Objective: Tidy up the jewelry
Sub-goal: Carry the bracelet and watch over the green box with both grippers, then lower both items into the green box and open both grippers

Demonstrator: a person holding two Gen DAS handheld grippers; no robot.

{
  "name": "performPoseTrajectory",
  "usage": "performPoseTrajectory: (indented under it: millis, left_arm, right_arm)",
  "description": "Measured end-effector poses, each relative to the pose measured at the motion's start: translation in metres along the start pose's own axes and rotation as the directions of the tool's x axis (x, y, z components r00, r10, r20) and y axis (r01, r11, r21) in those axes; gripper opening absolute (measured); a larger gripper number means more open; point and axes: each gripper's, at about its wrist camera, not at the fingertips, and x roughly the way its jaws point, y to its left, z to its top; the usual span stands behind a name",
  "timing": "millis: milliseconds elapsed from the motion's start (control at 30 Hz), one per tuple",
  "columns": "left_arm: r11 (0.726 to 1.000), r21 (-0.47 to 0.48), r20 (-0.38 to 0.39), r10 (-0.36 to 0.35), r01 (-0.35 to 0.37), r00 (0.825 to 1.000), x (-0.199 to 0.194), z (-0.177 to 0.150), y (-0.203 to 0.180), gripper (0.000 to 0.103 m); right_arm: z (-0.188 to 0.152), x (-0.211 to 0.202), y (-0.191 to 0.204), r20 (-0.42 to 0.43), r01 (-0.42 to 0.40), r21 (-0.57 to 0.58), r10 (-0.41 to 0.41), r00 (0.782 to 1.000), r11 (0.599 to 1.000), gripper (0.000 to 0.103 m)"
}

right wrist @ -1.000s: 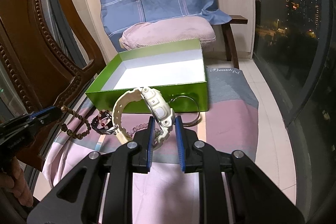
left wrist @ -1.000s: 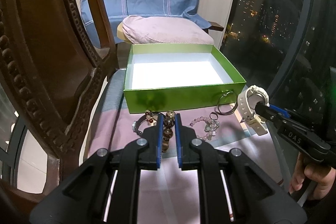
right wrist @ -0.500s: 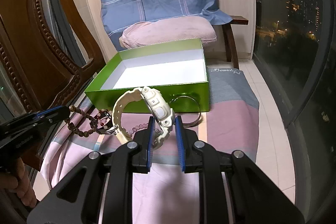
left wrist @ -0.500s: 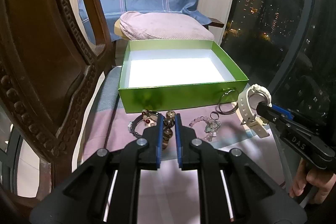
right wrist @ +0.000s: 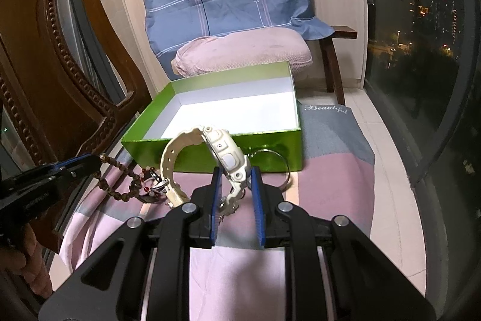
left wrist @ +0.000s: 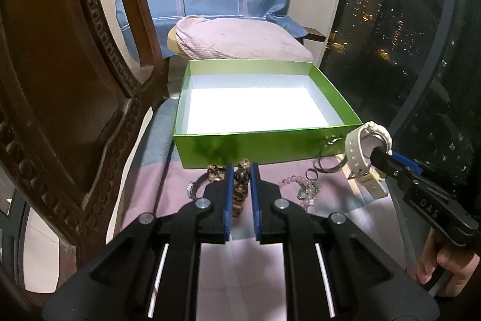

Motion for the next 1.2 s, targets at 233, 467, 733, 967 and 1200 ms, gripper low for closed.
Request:
performPoseTrajectory:
  millis: [233, 467, 733, 967, 1200]
  left_arm:
    - [1.000, -0.009, 0.000, 0.000, 0.000, 1.000, 0.007, 0.008, -0.004, 0.011]
    - [1.000, -0.007, 0.022, -0.017, 0.017, 1.000, 0.021, 0.030, -0.006, 0.011]
    - [1.000, -0.020, 0.082, -0.018, 0.020, 0.996, 0.039, 0.080, 0.003, 0.011]
    - [0.999, -0.036, 0.042, 0.023, -0.021, 0.999, 0.087, 0.129, 0.019, 0.011]
    - [0.999, -0.049, -0.024, 0.023, -0.024, 0.999, 0.132, 0.150, 0.025, 0.011]
  right_arm:
    - [0.009, 0.009, -0.004, 0.008, 0.010, 0.009, -0.010, 1.000, 1.000, 0.020]
    - [0.025, 0.019, -0.002, 0.042, 0.018, -0.005, -0.018, 0.999, 1.000, 0.020]
    - [0.067, 0.045, -0.003, 0.061, -0.011, 0.050, 0.007, 0.998, 0.999, 0.020]
    - [0.120, 0.091, 0.002, 0.031, 0.013, 0.029, -0.014, 0.999, 0.999, 0.020]
    - [0.147, 0.135, 0.003, -0.071, 0.045, 0.035, -0.042, 0.997, 0.998, 0.020]
